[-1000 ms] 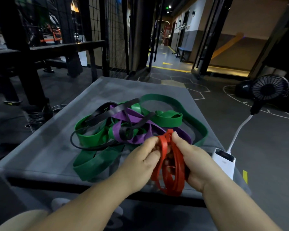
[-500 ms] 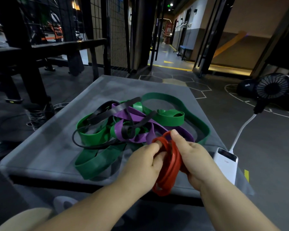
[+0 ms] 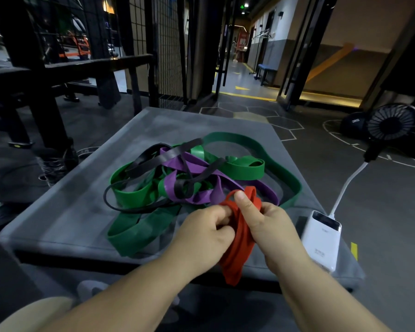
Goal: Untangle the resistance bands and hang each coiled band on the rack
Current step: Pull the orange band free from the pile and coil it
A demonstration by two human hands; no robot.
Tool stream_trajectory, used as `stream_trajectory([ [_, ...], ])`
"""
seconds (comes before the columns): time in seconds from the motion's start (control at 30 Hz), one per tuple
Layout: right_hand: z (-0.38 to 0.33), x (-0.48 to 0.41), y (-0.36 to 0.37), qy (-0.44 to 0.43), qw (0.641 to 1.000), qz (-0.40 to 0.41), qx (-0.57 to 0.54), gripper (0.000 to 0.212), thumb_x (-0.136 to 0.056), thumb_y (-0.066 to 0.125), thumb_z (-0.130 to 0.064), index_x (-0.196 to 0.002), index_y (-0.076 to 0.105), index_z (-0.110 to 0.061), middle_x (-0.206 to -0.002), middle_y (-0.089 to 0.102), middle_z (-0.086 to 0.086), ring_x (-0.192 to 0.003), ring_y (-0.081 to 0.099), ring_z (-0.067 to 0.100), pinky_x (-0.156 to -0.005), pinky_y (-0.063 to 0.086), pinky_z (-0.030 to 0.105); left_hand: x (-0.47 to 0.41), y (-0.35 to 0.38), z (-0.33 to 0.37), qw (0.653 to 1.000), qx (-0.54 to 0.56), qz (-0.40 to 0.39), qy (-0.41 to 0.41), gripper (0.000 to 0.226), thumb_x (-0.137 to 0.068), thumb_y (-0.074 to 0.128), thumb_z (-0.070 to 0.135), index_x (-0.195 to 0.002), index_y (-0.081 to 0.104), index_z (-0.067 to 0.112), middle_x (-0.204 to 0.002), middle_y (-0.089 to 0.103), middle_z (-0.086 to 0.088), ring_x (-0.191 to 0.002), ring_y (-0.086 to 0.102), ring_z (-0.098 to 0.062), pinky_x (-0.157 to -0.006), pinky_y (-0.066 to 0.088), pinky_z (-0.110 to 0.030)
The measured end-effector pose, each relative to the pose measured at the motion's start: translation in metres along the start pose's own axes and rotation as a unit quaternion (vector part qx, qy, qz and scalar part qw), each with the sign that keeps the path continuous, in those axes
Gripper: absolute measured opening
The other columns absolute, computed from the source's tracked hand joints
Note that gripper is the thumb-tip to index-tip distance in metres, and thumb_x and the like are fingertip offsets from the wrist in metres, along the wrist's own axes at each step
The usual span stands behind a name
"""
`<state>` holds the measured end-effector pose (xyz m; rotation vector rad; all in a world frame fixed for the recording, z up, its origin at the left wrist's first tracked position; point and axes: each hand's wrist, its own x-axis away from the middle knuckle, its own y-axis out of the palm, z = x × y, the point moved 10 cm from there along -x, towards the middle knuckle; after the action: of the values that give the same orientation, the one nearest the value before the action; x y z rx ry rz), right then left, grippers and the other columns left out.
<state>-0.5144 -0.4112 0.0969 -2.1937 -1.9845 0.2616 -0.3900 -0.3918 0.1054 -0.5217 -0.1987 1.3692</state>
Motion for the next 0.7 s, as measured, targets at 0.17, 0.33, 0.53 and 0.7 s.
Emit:
stream_trajectory([
  [0.17, 0.008, 0.0, -0.004, 0.03, 0.999, 0.016, -0.03, 0.058, -0.061, 0.069, -0.064, -0.072, 0.069, -0.007, -0.065, 0.069, 0.006, -0.066, 0.065, 0.017, -0.07, 0.055, 0.037, 0.005, 0.023, -0.004, 0.994, 0.054, -0.095, -0.023, 0.039, -0.068, 0.06, 0.035, -0.104, 0.061, 0.02, -0.093, 0.069, -0.004, -0.085, 0.066, -0.023, -0.083, 0.054, -0.048],
  [0.33, 0.017, 0.004, 0.007, 0.07, 0.994, 0.005, -0.084, 0.084, -0.041, 0.068, -0.071, -0.091, 0.07, -0.003, -0.09, 0.074, 0.017, -0.088, 0.072, 0.03, -0.083, 0.056, 0.043, 0.004, 0.016, -0.004, 0.997, -0.062, -0.04, -0.014, 0.05, -0.074, 0.076, 0.032, -0.118, 0.054, 0.03, -0.101, 0.068, 0.007, -0.088, 0.066, -0.011, -0.08, 0.055, -0.033],
  [0.53, 0.014, 0.004, 0.016, 0.081, 0.989, -0.083, -0.087, 0.067, -0.072, 0.068, -0.069, -0.084, 0.072, -0.003, -0.081, 0.072, 0.02, -0.07, 0.065, 0.024, -0.074, 0.052, 0.036, -0.004, -0.003, -0.012, 0.998, -0.014, -0.003, -0.06, 0.021, -0.073, 0.057, 0.03, -0.093, 0.061, 0.024, -0.082, 0.067, 0.0, -0.077, 0.063, -0.016, -0.075, 0.052, -0.034],
  [0.7, -0.018, 0.001, -0.008, -0.023, 0.995, -0.084, 0.057, 0.054, -0.064, 0.061, -0.063, -0.058, 0.063, -0.009, -0.038, 0.044, -0.009, -0.036, 0.036, 0.002, -0.044, 0.029, 0.013, -0.005, -0.011, -0.021, 0.974, 0.182, -0.047, -0.129, 0.01, -0.067, 0.056, 0.019, -0.073, 0.063, 0.019, -0.071, 0.057, -0.012, -0.067, 0.054, -0.026, -0.072, 0.044, -0.041],
])
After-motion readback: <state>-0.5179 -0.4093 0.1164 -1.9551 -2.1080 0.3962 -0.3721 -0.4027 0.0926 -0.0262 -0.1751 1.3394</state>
